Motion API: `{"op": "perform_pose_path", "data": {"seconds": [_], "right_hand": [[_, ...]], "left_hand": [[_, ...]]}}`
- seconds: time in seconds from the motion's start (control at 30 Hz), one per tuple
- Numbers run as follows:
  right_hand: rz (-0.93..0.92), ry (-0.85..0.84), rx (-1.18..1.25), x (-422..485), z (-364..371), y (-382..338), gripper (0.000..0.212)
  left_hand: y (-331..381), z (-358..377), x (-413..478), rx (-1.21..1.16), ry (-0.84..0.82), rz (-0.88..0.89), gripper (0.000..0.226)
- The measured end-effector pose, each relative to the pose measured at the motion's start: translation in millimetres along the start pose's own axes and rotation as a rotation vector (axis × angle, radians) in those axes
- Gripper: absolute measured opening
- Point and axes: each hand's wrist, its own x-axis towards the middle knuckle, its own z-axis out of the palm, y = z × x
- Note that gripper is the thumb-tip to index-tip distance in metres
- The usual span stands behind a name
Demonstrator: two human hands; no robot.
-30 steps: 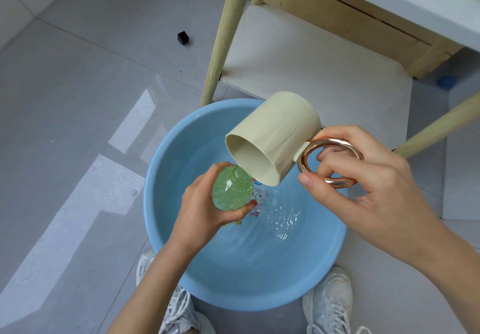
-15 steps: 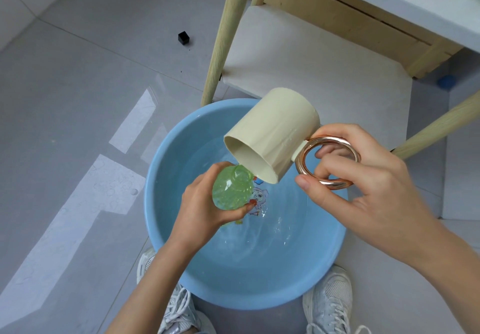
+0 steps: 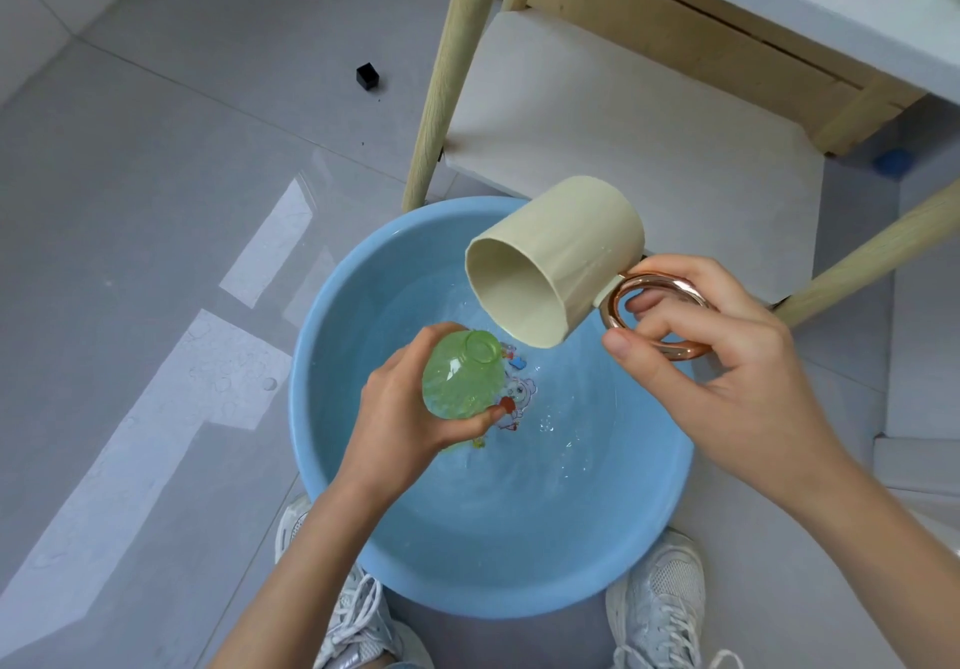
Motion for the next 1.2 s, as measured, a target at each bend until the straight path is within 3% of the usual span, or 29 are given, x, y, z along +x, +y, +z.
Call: {"op": "perform_pose_path", "data": {"seconds": [0.2,0.47,0.67,0.77,0.97,1.1,1.2], "right_hand": [[0.008,-0.007,-0.013,-2.1,5.9,11.0,0.036],[0.309,-0.030,0.112,-9.7,30.4,37.3,0.042],[0.378,-0.027,0.058,-15.4,50.5,63.8,0.038],[0.276,-0.024,-0.097,-24.2,61.8,84.4,0.028],[-0.108,-0.068,-0.525,-37.7,71.3,111.4,0.027],[-0.170,-0.127,-0.735,-40.6,71.2,116.2,0.022],[-0.105,-0.134,-0.700,-41.7,70.7,115.5,0.023]], "left_hand": [[1.3,-0.3,0.1,0.001,0.006,0.005,0.063],[-3.5,2.5,-0.1,-0.003,0.023,-0.013,0.065],[-5.6,0.5,1.1,0.006,0.051,-0.034,0.067],[-6.3,-0.5,1.5,0.017,0.058,-0.044,0.067],[-7.1,-2.4,-0.1,0.031,0.078,-0.040,0.067],[-7.2,-4.4,-0.8,0.036,0.090,-0.042,0.065],[-7.6,-6.6,-0.6,0.039,0.106,-0.049,0.065]]}}
